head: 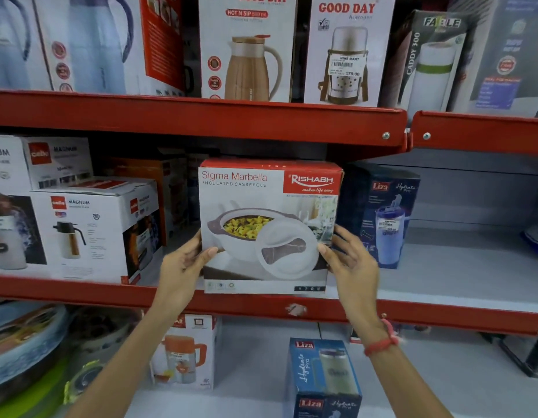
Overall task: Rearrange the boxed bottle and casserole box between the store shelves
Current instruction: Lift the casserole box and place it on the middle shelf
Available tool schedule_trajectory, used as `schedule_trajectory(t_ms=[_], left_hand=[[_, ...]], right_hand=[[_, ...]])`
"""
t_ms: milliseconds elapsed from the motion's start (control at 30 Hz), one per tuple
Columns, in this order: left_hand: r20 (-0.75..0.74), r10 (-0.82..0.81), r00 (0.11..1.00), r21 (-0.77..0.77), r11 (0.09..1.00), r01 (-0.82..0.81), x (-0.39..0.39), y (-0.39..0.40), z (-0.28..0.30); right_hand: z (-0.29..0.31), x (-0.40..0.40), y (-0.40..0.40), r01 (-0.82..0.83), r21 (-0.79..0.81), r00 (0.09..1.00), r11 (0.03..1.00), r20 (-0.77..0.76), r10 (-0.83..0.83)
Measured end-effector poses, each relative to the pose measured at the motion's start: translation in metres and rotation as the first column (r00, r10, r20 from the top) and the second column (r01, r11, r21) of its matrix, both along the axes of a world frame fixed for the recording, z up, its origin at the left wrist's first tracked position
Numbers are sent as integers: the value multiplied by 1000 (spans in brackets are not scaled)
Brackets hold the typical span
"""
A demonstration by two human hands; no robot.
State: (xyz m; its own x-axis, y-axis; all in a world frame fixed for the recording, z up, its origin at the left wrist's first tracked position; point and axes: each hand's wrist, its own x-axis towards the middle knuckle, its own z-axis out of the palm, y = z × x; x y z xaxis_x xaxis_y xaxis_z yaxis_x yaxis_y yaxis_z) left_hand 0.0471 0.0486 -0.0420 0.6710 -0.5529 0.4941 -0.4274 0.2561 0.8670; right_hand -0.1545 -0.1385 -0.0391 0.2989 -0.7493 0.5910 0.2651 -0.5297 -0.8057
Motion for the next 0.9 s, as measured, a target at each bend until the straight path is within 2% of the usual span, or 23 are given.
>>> schedule_trajectory(t_ms=[267, 700, 767, 833, 900], left_hand=[[4, 8, 1000, 53, 999, -8, 36, -18, -16], [21, 36, 999, 103, 994, -38, 31, -22, -28], [53, 74, 996, 113, 990, -79, 21, -19, -33], [116, 181, 977, 116, 974, -194, 7, -15, -40], [161, 267, 950, 38, 960, -276, -12, -10, -49]], right_hand=[[-24, 33, -9, 69, 10, 997, 998, -43, -68], [-33, 28, -7, 136, -69, 989, 988, -45, -139], [-38, 19, -1, 171, -84, 985, 982, -10, -173], [-45, 7, 6, 217, -129, 976, 968, 32, -214], [-56, -9, 12, 263, -198, 965, 944, 47, -259]])
